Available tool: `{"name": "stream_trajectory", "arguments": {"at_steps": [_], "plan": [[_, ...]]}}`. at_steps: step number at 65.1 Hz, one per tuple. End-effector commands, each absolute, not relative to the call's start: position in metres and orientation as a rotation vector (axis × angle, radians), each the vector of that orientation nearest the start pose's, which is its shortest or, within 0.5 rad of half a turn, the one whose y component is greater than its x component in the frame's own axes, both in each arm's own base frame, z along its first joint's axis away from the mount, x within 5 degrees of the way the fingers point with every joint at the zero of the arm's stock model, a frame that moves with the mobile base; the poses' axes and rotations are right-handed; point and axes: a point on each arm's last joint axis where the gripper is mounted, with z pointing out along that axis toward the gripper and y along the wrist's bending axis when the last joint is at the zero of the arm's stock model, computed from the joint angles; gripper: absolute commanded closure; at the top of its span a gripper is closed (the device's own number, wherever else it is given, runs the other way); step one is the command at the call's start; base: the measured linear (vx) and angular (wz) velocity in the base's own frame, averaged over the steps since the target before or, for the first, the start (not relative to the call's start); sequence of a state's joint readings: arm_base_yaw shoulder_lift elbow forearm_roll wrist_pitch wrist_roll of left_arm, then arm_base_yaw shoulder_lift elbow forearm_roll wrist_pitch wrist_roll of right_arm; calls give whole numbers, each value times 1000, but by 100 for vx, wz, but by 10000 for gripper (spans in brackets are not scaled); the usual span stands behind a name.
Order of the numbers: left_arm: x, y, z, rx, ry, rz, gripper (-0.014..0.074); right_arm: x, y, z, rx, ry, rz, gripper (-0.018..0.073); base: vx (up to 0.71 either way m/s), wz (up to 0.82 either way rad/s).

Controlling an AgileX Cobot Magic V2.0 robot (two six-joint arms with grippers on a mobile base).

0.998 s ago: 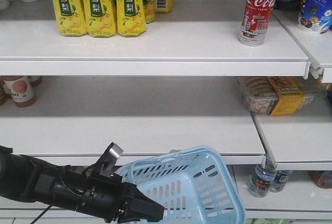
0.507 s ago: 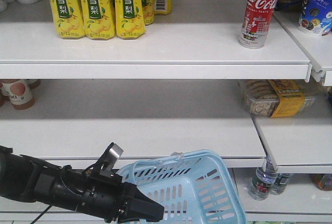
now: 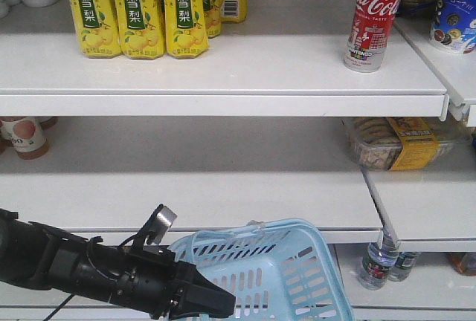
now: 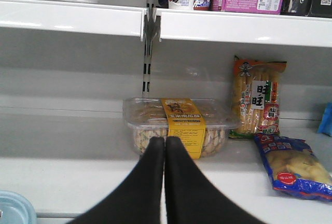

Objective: Place coke in basket with both arms

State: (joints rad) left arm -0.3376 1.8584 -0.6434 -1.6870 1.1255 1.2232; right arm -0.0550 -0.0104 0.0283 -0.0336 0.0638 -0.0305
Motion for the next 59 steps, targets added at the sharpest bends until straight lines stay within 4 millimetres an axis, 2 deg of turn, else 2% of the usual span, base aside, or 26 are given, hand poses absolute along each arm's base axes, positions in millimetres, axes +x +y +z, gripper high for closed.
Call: {"name": "stream_trajectory", "arguments": {"at_steps": [1,59], "plan": [[231,-171,161,191,2339,-1918,603,56,-3,202,-11,1489,-105,568,1,0],[231,-171,161,191,2339,-1918,603,56,-3,202,-11,1489,-105,568,1,0]]}}
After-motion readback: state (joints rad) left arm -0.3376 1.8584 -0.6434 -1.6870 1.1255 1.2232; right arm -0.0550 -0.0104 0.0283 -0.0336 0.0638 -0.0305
